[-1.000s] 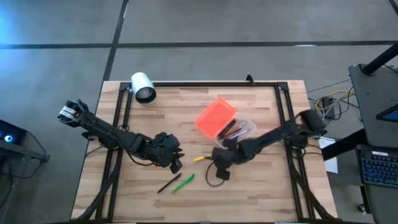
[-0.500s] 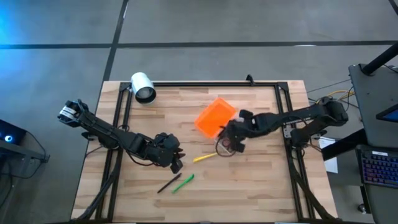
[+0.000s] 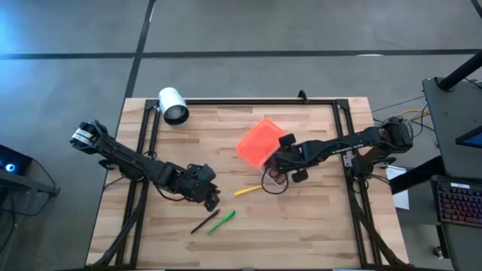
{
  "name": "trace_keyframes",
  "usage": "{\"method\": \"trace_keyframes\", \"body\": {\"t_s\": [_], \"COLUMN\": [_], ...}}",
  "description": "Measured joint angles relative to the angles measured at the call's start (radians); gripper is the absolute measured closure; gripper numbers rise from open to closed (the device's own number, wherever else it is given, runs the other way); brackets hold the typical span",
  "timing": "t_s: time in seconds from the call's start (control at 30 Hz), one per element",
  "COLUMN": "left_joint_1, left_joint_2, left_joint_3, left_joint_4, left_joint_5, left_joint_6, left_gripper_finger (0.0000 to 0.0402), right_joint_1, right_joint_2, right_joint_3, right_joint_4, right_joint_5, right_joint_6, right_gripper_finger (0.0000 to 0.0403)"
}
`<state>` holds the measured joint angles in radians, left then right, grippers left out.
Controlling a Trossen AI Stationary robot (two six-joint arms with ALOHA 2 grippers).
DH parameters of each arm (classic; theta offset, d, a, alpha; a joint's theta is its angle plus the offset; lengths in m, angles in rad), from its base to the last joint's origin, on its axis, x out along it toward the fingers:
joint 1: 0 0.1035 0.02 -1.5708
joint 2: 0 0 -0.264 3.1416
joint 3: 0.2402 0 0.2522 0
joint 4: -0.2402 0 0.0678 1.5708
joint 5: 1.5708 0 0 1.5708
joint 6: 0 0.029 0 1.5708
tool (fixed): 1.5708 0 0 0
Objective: Pick & place school supplies into a supply box
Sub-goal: Put the black pen into the orange supply box
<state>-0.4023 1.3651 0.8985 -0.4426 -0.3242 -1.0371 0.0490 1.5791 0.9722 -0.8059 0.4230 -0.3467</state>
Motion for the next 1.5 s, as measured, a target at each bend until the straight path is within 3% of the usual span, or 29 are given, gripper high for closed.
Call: {"method": "trace_keyframes", "body": {"t_s": [0.2, 0.43, 0.63, 0.8, 0.97, 1.07, 1.37, 1.5], "left_joint_1": [-0.022, -0.114, -0.15, -0.157, -0.157, -0.157, -0.157, -0.139], "left_joint_2": [0.0, 0.03, 0.164, 0.33, 0.46, 0.507, 0.593, 0.598], "left_joint_3": [-0.049, -0.019, 0.06, 0.178, 0.321, 0.374, 0.376, 0.373], "left_joint_4": [-0.01, -0.09, -0.126, -0.234, -0.403, -0.411, -0.402, -0.399], "left_joint_5": [0.154, 0.163, 0.226, 0.304, 0.302, 0.297, 0.296, 0.306], "left_joint_6": [-0.16, -0.331, -0.433, -0.402, -0.374, -0.326, -0.289, -0.223], "left_gripper_finger": [0.0303, 0.0305, 0.0305, 0.0305, 0.0305, 0.0305, 0.0306, 0.0337], "right_joint_1": [0.001, 0.049, 0.103, 0.122, 0.124, 0.124, 0.124, 0.124], "right_joint_2": [-0.048, -0.163, -0.236, -0.256, -0.254, -0.248, -0.248, -0.248], "right_joint_3": [0.001, 0.001, 0.001, 0.0, -0.001, -0.001, -0.001, -0.001], "right_joint_4": [0.001, 0.0, 0.019, 0.034, 0.028, 0.024, 0.025, 0.025], "right_joint_5": [0.003, 0.005, -0.003, -0.002, -0.002, -0.002, -0.003, -0.003], "right_joint_6": [0.076, 0.266, 0.368, 0.438, 0.46, 0.463, 0.496, 0.528], "right_gripper_finger": [0.0229, 0.0189, 0.0171, 0.0149, 0.0133, 0.0128, 0.0128, 0.0127]}}
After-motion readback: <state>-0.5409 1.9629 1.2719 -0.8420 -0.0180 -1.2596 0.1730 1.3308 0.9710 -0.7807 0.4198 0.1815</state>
